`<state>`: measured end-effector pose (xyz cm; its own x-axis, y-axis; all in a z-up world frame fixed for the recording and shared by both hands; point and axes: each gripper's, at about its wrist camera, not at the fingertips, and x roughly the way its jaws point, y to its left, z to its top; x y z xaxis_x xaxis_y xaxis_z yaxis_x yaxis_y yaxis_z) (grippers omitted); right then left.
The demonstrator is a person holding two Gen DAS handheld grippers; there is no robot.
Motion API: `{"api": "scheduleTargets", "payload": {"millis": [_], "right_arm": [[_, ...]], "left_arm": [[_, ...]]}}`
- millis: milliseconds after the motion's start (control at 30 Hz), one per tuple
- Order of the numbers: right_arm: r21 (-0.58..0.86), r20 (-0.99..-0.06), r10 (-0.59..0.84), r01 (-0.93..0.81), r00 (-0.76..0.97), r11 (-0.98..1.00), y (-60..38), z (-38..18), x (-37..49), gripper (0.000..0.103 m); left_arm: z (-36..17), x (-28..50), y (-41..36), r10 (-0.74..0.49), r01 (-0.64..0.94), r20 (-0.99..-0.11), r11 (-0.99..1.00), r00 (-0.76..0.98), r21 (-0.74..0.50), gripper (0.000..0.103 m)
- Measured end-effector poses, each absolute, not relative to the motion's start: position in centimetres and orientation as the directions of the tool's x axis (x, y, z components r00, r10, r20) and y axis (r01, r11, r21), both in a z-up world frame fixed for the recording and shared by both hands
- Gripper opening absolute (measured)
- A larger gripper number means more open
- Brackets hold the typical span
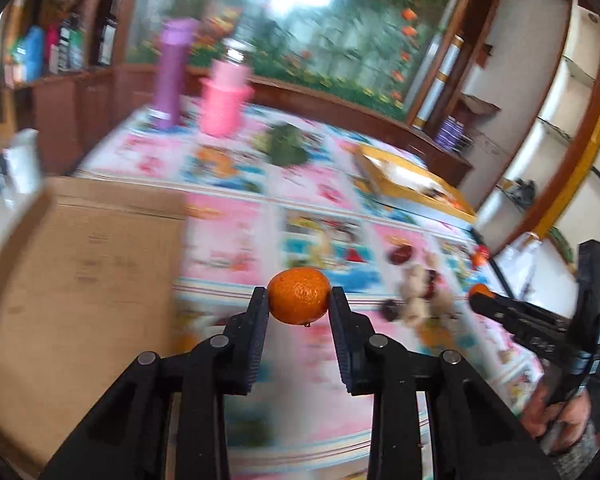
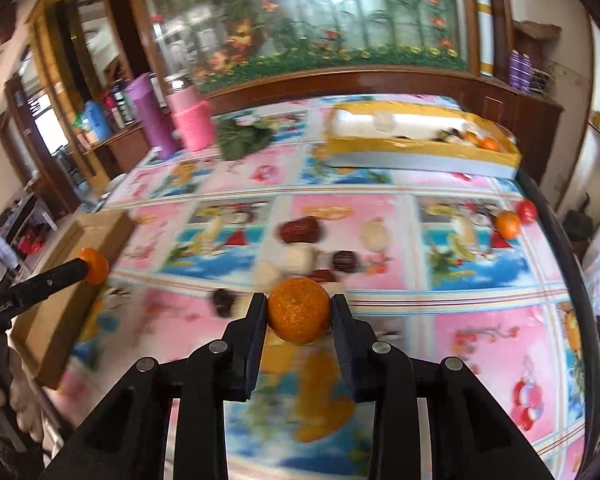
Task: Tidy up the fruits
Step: 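Carry both oranges into the cardboard box and open both tools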
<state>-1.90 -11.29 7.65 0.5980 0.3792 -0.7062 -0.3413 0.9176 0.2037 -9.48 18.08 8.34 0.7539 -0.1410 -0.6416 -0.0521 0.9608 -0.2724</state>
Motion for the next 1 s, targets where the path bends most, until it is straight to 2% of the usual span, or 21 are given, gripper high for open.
{"api": "scheduleTargets", "payload": {"millis": [167, 300, 567, 833, 867, 967, 1000], "right_arm": [[0.220, -0.681, 0.509, -0.516, 0.526, 0.828, -2.9, 9.4, -4.8, 0.035], [0.243, -0.677, 0.612, -0.660, 0.409, 0.711, 5.6, 9.6, -7.2, 0.035], [0.223, -0.735, 0.635, -0.798, 0.240, 0.560, 18.2, 6.1, -10.9, 0.035], [0.184, -0.784, 0.583, -0.816, 0.215, 0.548, 21.6, 2.6, -11.5, 0.036], [0.182, -0.782, 0.585, -0.818, 0.216, 0.545, 21.7, 2.5, -11.6, 0.036], [0.172, -0.778, 0.588, -0.826, 0.221, 0.537, 21.9, 2.3, -11.8, 0.037], [0.176, -0.773, 0.595, -0.828, 0.219, 0.533, 21.8, 2.4, -11.8, 0.041]], "left_arm": [[8.2, -14.5, 26.4, 0.099, -0.267, -0.664, 0.951, 0.741, -0.156, 0.030], [6.2, -16.4, 31.0, 0.193, -0.380, -0.707, 0.918, 0.680, -0.115, 0.030], [3.5, -18.0, 34.7, 0.213, -0.438, -0.742, 0.891, 0.636, -0.119, 0.030], [4.6, -18.7, 34.6, 0.222, -0.449, -0.708, 0.881, 0.671, -0.149, 0.031], [5.0, -18.8, 34.3, 0.232, -0.452, -0.699, 0.880, 0.676, -0.145, 0.032], [6.3, -19.5, 33.6, 0.274, -0.468, -0.666, 0.874, 0.694, -0.128, 0.046], [6.8, -19.8, 33.4, 0.292, -0.475, -0.654, 0.872, 0.698, -0.118, 0.049]]}}
